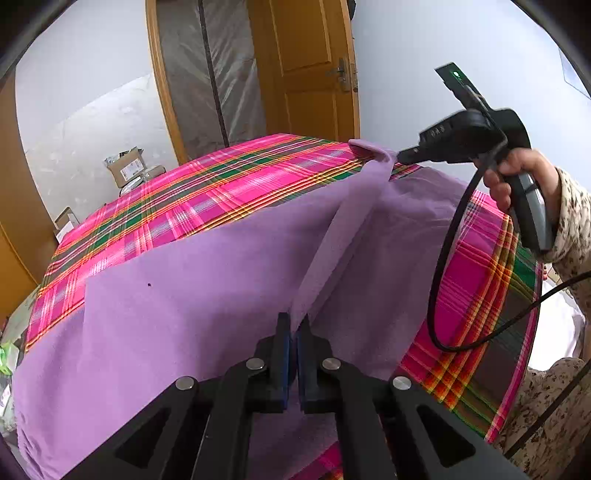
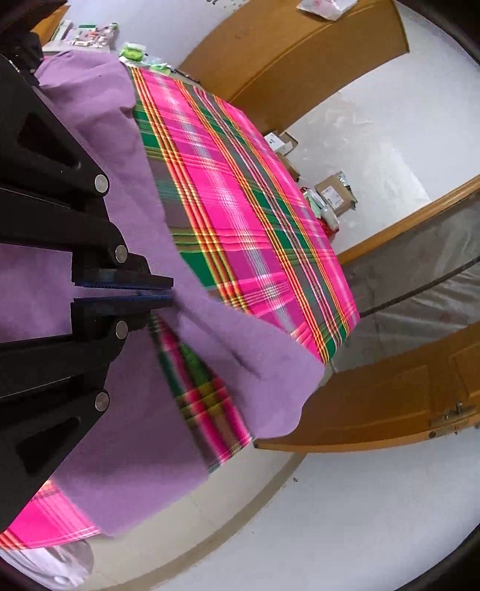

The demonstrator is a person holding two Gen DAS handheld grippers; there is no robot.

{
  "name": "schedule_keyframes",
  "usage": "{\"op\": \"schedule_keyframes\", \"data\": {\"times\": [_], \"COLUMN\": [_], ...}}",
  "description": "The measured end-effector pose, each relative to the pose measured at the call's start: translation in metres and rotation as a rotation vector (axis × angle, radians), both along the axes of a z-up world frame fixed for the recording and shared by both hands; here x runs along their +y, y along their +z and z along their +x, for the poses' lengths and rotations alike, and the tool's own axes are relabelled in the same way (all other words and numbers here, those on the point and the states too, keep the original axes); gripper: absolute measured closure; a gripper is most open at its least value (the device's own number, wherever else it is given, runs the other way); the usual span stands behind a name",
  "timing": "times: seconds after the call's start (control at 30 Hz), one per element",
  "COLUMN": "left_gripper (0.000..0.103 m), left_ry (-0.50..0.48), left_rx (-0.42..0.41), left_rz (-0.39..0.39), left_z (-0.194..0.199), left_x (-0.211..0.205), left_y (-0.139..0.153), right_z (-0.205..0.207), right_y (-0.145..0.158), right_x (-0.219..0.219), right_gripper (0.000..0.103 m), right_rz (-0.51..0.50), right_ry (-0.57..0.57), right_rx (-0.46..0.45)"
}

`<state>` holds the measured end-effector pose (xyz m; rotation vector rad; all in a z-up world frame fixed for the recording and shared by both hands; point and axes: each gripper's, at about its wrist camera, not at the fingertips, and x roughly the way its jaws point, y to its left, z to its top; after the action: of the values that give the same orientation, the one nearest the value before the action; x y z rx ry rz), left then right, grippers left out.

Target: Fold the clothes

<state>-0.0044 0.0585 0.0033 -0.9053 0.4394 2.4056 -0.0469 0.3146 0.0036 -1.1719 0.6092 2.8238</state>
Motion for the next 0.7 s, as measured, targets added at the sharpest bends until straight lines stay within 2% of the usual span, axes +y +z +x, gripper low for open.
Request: {"op": "schedule_keyframes", "data": {"times": [0.2, 0.27, 0.33, 0.63, 0.67, 0.7], "left_gripper": [0.100, 0.100, 0.100, 0.100, 0.100, 0.100], "left_ry": [-0.011, -0.013, -0.011, -0.011, -0.012, -0.011], "left_rx": [-0.005, -0.004, -0.005, -0.014, -0.014, -0.016], "left_rz": [0.002, 0.005, 0.007, 0.007, 0.006, 0.008], "left_z": [0.002, 0.003, 0.004, 0.004, 0.004, 0.004], "left_x": [0.000, 0.000, 0.000, 0.000, 0.000, 0.001], "left_y": [-0.002, -0.002, -0.002, -0.003, -0.002, -0.002], "right_z": [0.002, -0.002, -0.011, -0.054, -0.056, -0.058], "right_y": [0.001, 0.005, 0.006, -0.013, -0.013, -0.014], "right_x": [0.004, 0.000, -0.004, -0.010, -0.009, -0.007], "right_gripper": [0.096, 0.088, 0.066, 0.067, 0.070, 0.084], "right_rz": [0.002, 0.005, 0.012, 0.050, 0.050, 0.055], "right_ry": [0.026, 0.046, 0.052, 0.018, 0.010, -0.005], "right_rx": [0.022, 0.040, 0.029, -0.095, -0.098, -0.108]}}
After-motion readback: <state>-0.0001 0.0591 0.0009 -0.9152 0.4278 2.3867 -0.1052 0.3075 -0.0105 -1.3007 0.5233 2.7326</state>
